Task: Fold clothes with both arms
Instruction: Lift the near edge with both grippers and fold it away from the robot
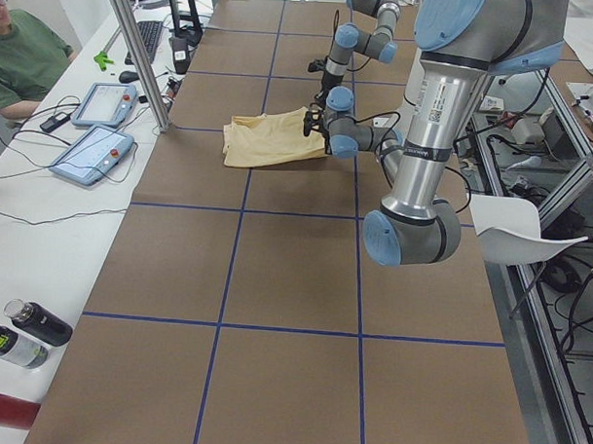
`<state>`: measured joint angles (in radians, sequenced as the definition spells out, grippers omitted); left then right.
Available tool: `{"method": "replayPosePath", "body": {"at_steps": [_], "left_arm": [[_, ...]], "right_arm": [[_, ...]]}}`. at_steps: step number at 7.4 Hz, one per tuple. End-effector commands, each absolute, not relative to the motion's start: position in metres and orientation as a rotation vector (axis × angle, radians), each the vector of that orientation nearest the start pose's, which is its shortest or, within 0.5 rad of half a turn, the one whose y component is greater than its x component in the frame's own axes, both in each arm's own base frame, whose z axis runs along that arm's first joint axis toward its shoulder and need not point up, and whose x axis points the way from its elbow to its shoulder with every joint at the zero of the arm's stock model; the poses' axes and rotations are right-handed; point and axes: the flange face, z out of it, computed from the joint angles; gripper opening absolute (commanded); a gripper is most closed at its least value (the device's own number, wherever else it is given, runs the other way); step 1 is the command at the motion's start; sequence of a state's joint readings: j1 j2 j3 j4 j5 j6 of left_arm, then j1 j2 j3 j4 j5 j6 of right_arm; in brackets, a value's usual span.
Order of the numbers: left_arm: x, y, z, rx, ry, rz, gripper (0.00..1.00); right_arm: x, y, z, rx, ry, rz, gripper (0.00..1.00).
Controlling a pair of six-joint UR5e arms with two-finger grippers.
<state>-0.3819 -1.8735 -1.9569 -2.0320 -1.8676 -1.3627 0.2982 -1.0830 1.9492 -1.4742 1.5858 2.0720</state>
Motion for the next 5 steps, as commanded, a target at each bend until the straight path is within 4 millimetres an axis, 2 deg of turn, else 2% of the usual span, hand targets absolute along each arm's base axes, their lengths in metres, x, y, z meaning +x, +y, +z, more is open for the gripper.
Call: {"method": "replayPosePath", "body": {"at_steps": [1,2,3,4,5], "left_arm": [[0.425,-0.247,0.194,0.004,1.2,0.06,0.0],[0.388,-0.229,0.166,-0.043,1.205,0.091,0.0],[0.376,-0.224,0.16,-0.062,1.192,0.099,0.0],[0.383,-0.227,0.163,-0.063,1.177,0.099,0.0],[0.4,-0.236,0.177,-0.065,1.137,0.087,0.0]], "right_arm": [[-0.453,-0.238,0.171,-0.161,-0.989,0.664,0.0],[-0.422,-0.224,0.154,-0.169,-0.992,0.651,0.0],[-0.41,-0.22,0.149,-0.184,-0.983,0.643,0.0],[-0.418,-0.219,0.153,-0.183,-0.965,0.639,0.0],[-0.443,-0.228,0.168,-0.157,-0.915,0.647,0.0]]}}
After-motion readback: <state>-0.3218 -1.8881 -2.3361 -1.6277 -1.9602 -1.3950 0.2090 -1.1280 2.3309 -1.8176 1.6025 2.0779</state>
